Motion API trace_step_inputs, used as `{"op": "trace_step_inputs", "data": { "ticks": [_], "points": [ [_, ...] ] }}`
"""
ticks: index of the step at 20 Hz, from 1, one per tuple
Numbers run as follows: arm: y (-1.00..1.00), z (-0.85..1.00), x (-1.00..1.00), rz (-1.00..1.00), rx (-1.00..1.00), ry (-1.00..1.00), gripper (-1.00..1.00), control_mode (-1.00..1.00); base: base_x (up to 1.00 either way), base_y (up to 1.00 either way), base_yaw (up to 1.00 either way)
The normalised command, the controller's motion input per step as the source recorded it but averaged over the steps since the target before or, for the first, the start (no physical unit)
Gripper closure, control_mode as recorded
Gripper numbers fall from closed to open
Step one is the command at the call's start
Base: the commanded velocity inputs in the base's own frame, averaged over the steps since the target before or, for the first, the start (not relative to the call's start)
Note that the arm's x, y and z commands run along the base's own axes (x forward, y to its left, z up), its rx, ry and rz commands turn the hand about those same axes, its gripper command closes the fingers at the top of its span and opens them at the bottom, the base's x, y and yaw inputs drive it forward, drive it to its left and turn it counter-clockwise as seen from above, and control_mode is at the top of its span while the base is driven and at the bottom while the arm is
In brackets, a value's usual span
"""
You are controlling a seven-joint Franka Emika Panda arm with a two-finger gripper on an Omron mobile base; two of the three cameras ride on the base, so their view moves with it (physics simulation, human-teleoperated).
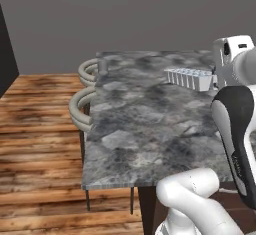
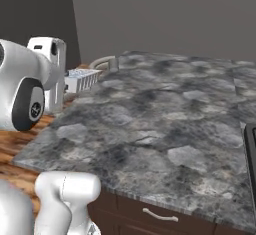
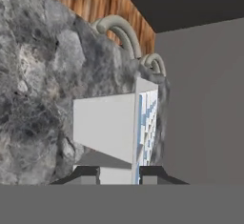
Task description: Open the freezer door, pick up the ice cube tray from the freezer, and place it on the dining counter.
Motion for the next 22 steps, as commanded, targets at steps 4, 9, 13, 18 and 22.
{"op": "trace_step_inputs", "data": {
  "ticks": [4, 9, 13, 18, 22],
  "points": [
    [-0.32, -0.19, 1.00, 0.27, 0.02, 0.03, 1.00, -1.00, 0.00, 0.00, 0.00],
    [-0.04, -0.33, 0.94, 0.20, 0.00, 0.00, 1.00, -1.00, 0.00, 0.00, 0.00],
    [0.00, -0.56, 0.74, 0.17, 0.00, 0.00, 1.00, -1.00, 0.00, 0.00, 0.00],
    [0.04, -0.79, 0.84, 0.05, 0.00, 0.00, 1.00, -1.00, 0.00, 0.00, 0.00],
    [0.01, -0.69, 0.82, 0.05, 0.00, 0.00, 1.00, -1.00, 0.00, 0.00, 0.00]
  ]
}}
